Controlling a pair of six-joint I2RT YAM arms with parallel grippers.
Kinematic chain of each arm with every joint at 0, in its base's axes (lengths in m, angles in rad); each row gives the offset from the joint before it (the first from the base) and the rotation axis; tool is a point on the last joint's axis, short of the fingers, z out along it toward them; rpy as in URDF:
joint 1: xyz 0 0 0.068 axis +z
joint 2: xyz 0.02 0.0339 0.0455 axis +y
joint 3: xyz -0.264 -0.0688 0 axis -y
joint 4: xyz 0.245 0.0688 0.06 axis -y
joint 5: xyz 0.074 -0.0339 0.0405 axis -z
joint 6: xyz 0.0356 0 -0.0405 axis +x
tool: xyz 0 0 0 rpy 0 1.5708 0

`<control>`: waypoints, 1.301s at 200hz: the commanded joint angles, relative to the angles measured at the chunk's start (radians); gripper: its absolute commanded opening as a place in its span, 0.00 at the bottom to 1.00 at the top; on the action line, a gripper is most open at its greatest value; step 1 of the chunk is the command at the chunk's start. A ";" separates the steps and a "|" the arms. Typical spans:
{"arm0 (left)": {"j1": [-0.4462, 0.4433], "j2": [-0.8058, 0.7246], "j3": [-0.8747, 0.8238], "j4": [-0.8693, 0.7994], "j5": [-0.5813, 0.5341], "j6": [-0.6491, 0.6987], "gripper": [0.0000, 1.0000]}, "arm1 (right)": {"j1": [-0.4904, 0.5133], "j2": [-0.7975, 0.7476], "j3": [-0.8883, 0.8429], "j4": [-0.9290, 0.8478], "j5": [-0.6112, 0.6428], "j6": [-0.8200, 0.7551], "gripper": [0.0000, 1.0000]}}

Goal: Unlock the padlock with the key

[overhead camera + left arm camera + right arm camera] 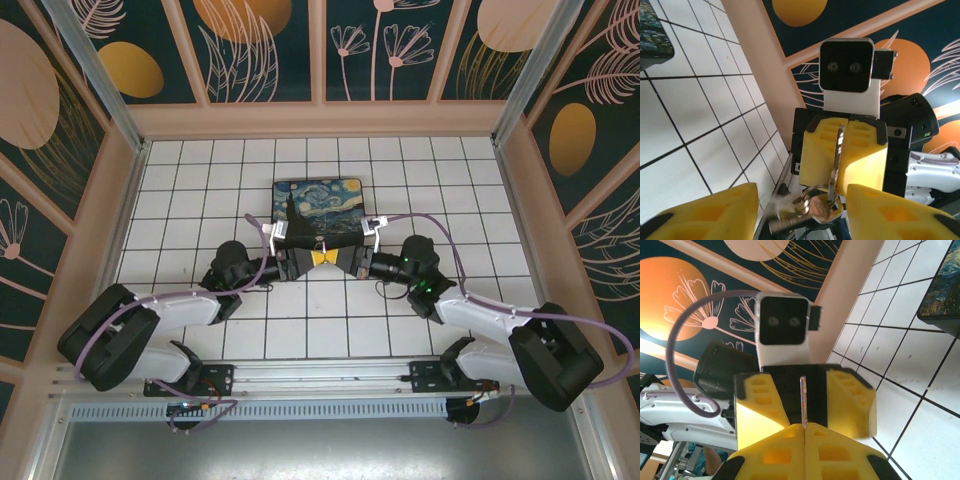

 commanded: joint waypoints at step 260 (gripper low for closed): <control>0.005 -0.047 0.137 -0.487 0.151 0.379 0.29 | -0.032 0.045 0.232 -0.681 -0.226 -0.419 0.02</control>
